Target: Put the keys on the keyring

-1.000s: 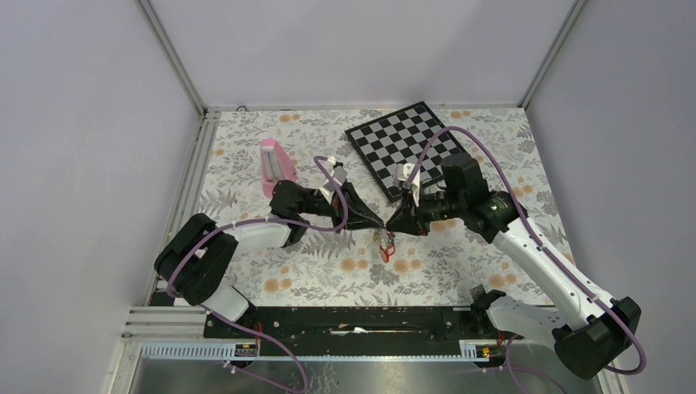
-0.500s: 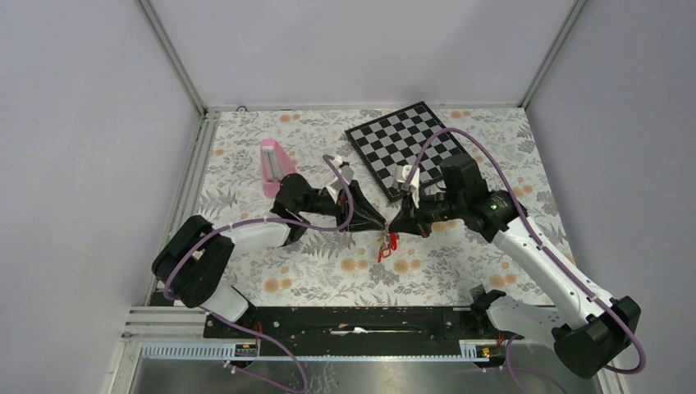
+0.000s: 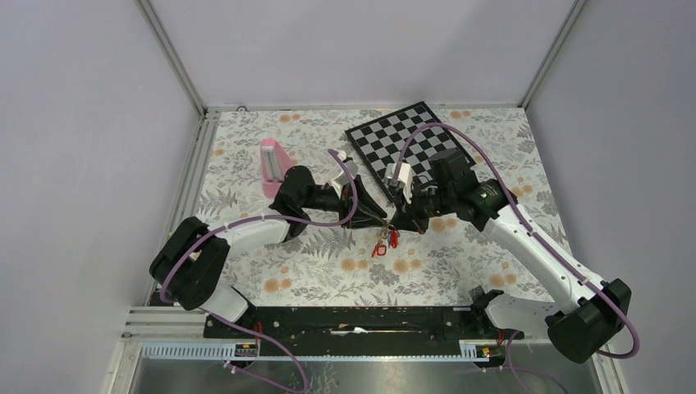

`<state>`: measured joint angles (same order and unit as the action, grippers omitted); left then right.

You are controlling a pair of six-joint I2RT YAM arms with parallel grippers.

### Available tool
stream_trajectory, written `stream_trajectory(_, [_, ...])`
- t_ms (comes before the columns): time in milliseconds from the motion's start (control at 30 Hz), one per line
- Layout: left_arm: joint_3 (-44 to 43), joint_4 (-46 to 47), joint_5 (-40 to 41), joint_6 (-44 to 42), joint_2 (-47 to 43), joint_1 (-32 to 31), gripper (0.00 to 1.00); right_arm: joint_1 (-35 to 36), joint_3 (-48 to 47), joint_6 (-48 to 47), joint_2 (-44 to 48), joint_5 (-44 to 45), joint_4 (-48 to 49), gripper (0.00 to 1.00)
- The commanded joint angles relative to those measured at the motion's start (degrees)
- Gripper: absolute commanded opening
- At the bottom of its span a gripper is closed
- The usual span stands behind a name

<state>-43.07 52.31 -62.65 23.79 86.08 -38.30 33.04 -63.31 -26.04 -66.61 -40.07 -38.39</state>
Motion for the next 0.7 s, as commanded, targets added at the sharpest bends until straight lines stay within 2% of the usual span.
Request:
stream_trajectory(0, [-2.46,2.0,1.34,0.11,-0.84,0.0,0.31,0.7,-3.32,-0.5,-0.39,-0.17,-0.14,0.0])
stream_trajectory(233, [-2.03,2.05,0.75,-0.3,-0.53,-0.1,0.31,0.7,-3.02,-0.56,0.24,-0.62,0.25,0.0])
stream_trajectory(467, [-0.68,8.08,-1.67,2.18,-0.78,0.35,0.39,0.71,-0.95,-2.2,2.3,-0.04,0.85,0.0])
stream_trajectory(667, [-0.95,7.73,-0.44,2.2,-0.77,0.92,0.38,0.71,-0.27,-2.28,3.53,0.2,1.47,0.0])
